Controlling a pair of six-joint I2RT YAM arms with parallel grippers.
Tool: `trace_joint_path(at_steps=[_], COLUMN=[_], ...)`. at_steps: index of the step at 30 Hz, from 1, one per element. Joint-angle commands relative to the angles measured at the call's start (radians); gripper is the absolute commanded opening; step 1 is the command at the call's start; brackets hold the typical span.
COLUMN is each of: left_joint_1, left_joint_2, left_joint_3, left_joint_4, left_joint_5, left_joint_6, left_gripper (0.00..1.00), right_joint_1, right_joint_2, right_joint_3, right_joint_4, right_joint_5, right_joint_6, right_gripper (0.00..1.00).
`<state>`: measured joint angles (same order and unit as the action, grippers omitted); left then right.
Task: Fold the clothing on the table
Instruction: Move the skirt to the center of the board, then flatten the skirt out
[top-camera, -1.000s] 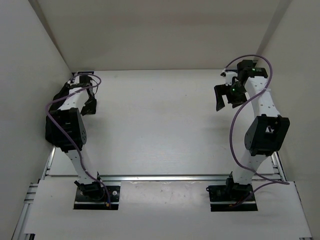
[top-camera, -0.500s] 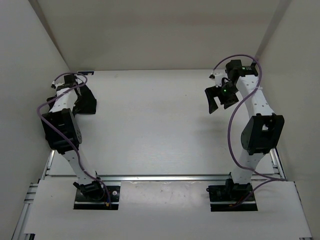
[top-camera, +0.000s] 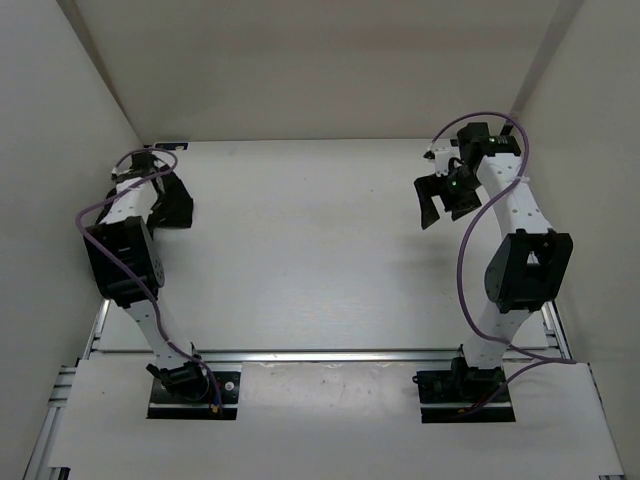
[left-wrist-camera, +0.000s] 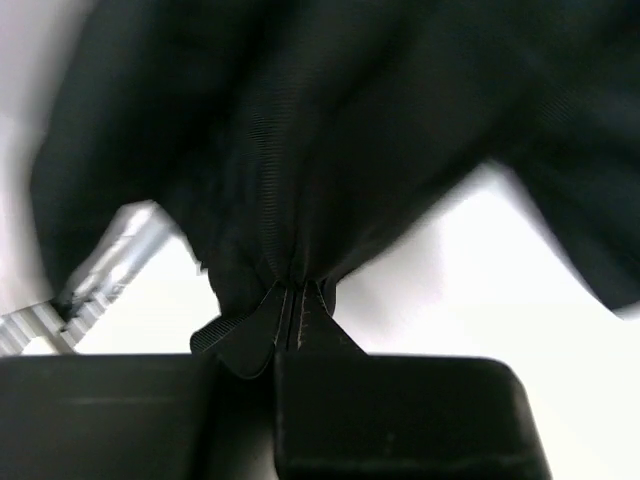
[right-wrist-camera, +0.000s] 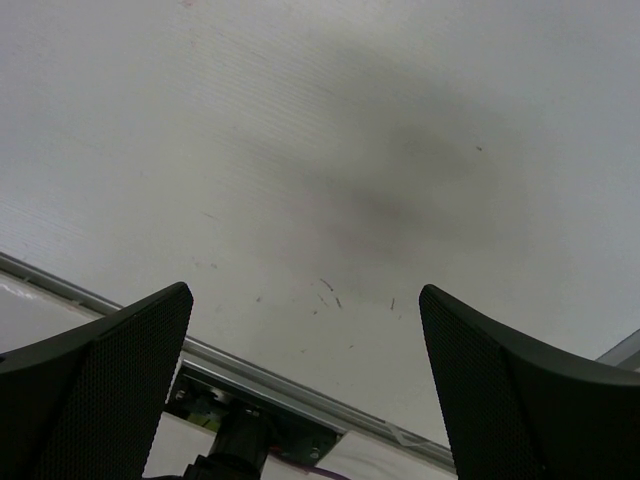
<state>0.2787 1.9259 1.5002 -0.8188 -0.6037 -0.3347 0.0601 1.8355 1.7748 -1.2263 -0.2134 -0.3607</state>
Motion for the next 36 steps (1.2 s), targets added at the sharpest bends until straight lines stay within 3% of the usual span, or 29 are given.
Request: trace_joint_path(at_steps=[1,7,14,18,19,20,22,25,30,32,34,36], left_joint_1=[-0.172,-0.505,-0.866,-1.045,-1.075,-1.082,-1.099,-1.105,-1.167,-1.223,-1.288,-1.310], left_joint_2=[-0.059,-0.071,0.004,0.102,0.108,0.093,0.032,-0.107,-0.335,-0.422,-0.470,-0.495], left_joint_3=[0.035,0.072,0.100,0.248,0.315,0.363,0.365,0.275,-0.148,-0.283,-0.415,-0.452], left_joint_4=[0.001,-0.011,0.124,0.132,0.112,0.107,0.121,0.124,0.141,0.193,0.252,0.181], left_joint_5=[0.082,0.139,0.450,0.547,0.518,0.468,0.382,0.193,-0.117,-0.311,-0.378,-0.322], left_joint_6=[-0.023,-0.042,-0.086,-0.067,-0.046,-0.035,0.015,0.165,0.510,0.630,0.809,0.753], left_gripper=[0.00,0.00,0.01,0.34,0.47,0.51,0.94,0.98,0.99,0.98,0.99,0.98], right_joint_1=[-0.022,-0.059,-0.144,-0.163,-0.166,-0.158,-0.140,-0.089,0.023,0.050,0.060,0.047], right_joint_2=[-0.079,-0.177,-0.349,-0.439,-0.465,-0.478,-0.519,-0.587,-0.622,-0.616,-0.605,-0.588], right_joint_3=[-0.052,-0.212,-0.484,-0.578,-0.604,-0.621,-0.665,-0.709,-0.784,-0.804,-0.815,-0.824], right_joint_4=[0.050,0.162,0.280,0.307,0.315,0.324,0.359,0.425,0.550,0.599,0.626,0.649], right_joint_5=[-0.020,-0.050,-0.078,-0.078,-0.081,-0.086,-0.098,-0.107,-0.113,-0.100,-0.095,-0.098], right_joint_6=[0.029,0.077,0.051,0.032,0.035,0.026,0.020,-0.009,-0.057,-0.066,-0.070,-0.061], right_gripper=[0.99,0.99,0.99,0.99,1.00,0.99,1.00,1.00,0.99,0.99,0.99,0.99])
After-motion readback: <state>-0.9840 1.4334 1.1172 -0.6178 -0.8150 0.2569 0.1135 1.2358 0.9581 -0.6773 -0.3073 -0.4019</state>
